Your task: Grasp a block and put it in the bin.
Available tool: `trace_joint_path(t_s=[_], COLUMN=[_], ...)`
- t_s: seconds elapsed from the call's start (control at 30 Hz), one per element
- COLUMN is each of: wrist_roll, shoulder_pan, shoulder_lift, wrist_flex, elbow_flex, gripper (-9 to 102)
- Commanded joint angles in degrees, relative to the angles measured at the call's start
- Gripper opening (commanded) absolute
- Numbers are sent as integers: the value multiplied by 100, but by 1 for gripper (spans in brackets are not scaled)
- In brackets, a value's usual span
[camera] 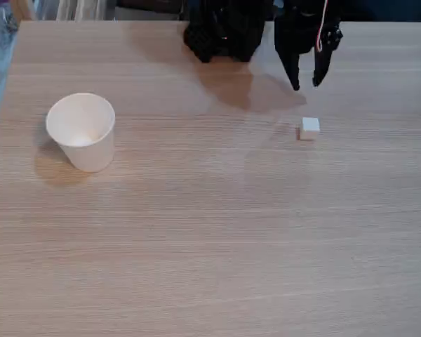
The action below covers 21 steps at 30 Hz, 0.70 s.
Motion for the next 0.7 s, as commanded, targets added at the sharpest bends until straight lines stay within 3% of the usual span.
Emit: trace_joint_path(t_s=[0.0,0.67], wrist_roll=[-18,-554], shoulder_pan=[-62,615], shoulder_lift=[-132,-773], wrist_flex=[-220,-976], elbow_flex=[-167,-229], gripper=[20,22])
